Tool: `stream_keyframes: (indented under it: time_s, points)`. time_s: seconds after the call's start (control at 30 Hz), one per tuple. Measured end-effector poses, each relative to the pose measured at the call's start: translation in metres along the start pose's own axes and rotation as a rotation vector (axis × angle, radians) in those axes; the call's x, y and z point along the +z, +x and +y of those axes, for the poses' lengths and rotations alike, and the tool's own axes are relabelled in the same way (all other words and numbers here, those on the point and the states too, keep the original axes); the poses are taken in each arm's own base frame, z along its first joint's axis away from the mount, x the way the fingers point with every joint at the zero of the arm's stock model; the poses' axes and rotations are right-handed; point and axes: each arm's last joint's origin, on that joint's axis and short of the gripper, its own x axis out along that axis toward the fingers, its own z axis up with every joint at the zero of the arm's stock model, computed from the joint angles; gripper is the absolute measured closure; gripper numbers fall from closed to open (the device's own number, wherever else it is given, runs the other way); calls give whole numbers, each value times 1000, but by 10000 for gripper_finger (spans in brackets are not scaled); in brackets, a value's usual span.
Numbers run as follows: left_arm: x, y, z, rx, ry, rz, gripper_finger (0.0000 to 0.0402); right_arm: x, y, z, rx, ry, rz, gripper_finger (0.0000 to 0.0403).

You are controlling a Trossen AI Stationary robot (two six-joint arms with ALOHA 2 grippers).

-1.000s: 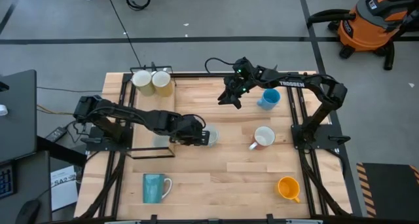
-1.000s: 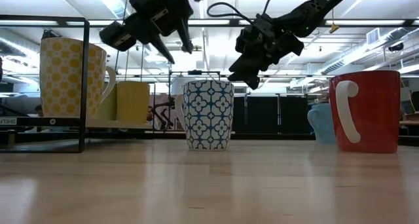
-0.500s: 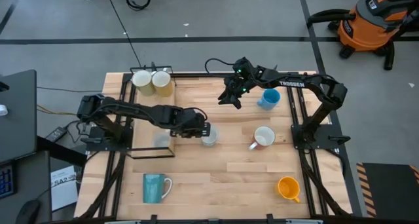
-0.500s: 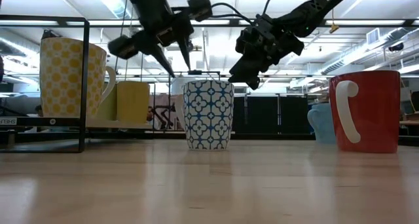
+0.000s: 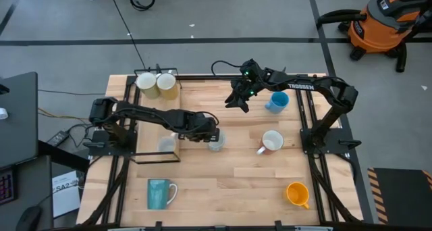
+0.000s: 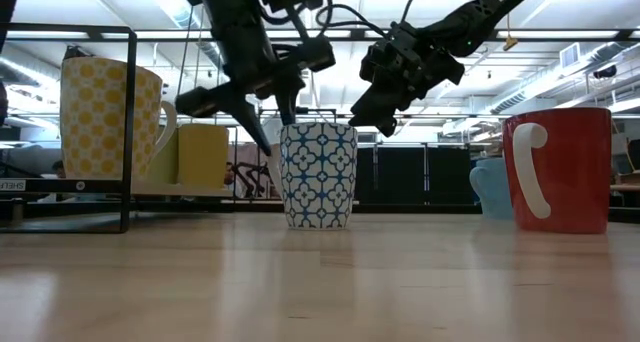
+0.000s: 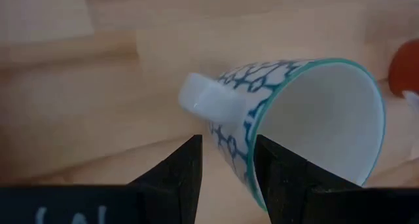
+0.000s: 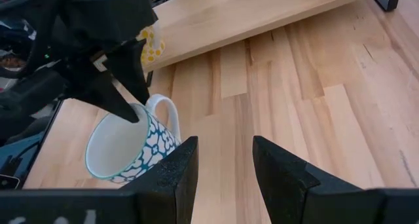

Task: Place coffee mugs
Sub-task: Put the blue patterned mug on the shelf

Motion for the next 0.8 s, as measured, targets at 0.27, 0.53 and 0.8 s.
stream_keyframes:
  time_s: [0.27,0.53,0.8]
  points:
    - [9,2,2,8,108,2,273,0,0,0,0,1,2,252]
    - [15,2,5,29,299,2,320,-2,0,0,1,15,17,252]
    - [23,3,7,39,580,-1,368,-3,0,0,2,24,27,252]
